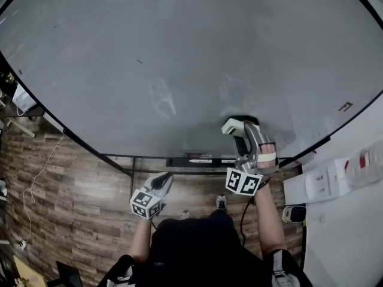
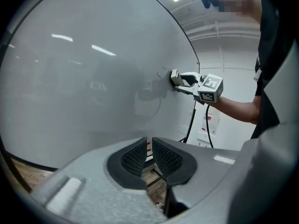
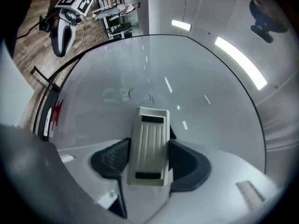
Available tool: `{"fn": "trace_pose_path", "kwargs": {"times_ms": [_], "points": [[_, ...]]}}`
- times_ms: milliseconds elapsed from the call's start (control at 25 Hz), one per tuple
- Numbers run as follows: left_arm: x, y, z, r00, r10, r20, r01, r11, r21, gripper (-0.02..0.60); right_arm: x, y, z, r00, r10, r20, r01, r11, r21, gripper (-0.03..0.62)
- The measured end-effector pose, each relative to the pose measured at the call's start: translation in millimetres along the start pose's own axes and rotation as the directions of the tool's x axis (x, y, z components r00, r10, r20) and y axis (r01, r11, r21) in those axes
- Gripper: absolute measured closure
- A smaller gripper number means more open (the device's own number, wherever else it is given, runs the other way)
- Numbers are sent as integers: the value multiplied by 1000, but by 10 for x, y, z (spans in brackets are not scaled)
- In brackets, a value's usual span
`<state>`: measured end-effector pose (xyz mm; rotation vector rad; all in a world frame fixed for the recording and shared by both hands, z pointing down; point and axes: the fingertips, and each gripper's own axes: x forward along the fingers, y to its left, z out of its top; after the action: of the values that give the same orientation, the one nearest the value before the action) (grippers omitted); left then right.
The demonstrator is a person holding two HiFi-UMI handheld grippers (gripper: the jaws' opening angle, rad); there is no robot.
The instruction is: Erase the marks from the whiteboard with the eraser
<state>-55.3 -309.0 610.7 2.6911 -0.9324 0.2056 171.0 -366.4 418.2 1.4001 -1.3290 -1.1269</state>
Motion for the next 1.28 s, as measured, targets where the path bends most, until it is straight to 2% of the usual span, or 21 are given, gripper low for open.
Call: {"fn": "trace_pose_path", "kwargs": {"times_ms": [120,280,480,640,1000,1160,1280], "points": [[159,-110,19,999,-45,-7,45,999,10,537,-25,-34,-245,999,2,-48,-2,1000,0,338],[200,-147,-3,998,-55,-13,55,998,16,537,-1,-48,-184,999,1,-39,-1,1000,3,339],[30,-58,-87,1000,-1,-11,1,1000,-9,537,60,-19,157,999,-3,44,1,1000,31,339],[-369,209,-139,998,70,-4,-70,996,-47,537,117,51,708,993,-2,121,0,1000,15,339],[-718,268,-290,979,201,9,-200,975,-97,536,176,271,1362,953,41,299,-31,999,-37,339],[-784,310,-288,978,210,2,-209,973,-96,537,183,264,1395,948,44,314,-39,999,-22,338],[-718,280,-277,982,190,-4,-190,978,-82,537,144,216,1260,955,38,293,-38,999,-8,339]]}}
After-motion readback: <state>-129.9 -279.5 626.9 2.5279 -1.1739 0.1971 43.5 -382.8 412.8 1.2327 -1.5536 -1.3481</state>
